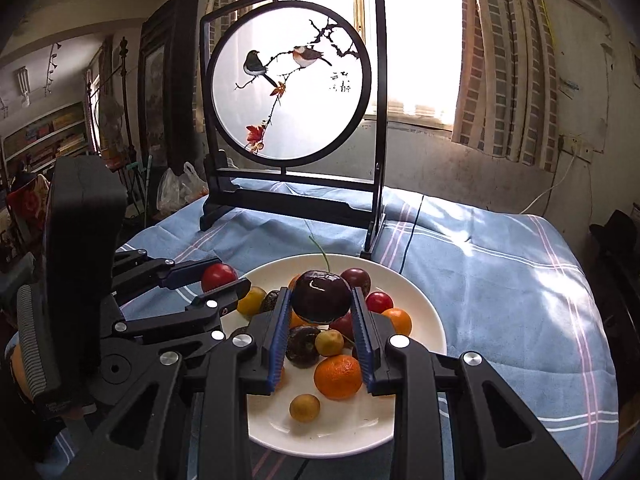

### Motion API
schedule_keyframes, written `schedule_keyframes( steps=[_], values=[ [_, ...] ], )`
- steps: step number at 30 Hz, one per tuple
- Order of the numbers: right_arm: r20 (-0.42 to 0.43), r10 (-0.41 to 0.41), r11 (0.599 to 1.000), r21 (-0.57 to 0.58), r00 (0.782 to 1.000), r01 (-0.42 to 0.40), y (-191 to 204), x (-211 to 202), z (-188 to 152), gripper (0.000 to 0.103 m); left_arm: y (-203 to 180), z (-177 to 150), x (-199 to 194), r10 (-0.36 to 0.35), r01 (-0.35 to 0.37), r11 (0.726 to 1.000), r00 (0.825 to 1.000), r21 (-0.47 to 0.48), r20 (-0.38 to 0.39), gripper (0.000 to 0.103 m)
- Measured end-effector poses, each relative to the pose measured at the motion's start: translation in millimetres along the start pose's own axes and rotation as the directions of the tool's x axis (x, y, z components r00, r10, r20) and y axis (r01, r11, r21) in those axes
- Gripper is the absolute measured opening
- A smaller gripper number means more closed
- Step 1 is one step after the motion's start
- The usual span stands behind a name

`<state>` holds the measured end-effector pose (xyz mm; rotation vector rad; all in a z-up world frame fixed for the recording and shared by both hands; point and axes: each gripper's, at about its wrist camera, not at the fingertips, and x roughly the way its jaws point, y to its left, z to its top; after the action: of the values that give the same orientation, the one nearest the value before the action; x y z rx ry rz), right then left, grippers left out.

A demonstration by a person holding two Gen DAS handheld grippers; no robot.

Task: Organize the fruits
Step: 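Lower the tomato and cherry onto the white plate and open both grippers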

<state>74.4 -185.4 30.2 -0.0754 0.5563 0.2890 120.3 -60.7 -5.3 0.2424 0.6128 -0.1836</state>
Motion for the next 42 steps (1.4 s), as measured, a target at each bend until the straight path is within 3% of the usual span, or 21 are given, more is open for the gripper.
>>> schedule_keyframes(
  steps=[6,26,39,41,42],
  values=[
    [-0.033,-0.009,1.0,0.008,0.999,0.009,-3,16,-6,0.03,0,-3,9,0.005,-0.005,1.0,1.0,-0.001,-0.021,0.03],
    [-0.03,-0.014,1.0,0.012,0.999,0.015,-5,15,-6,0.03,2,-2,10,0.012,-0.012,1.0,1.0,-0.012,-0.015,0.03],
    [-0.037,-0.034,0.999,0.031,0.999,0.036,-8,26,-9,0.031,-4,3,8,0.022,-0.021,1.0,0.999,-0.016,0.031,0.031],
    [-0.041,-0.061,0.998,0.033,0.997,0.062,-9,30,-11,0.049,-5,2,10,0.032,-0.032,0.999,0.999,-0.016,0.032,0.051],
    [-0.031,-0.075,0.997,0.031,0.997,0.076,-10,30,-12,0.055,-4,1,11,0.052,-0.051,0.999,0.998,-0.017,0.036,0.055]
  ],
)
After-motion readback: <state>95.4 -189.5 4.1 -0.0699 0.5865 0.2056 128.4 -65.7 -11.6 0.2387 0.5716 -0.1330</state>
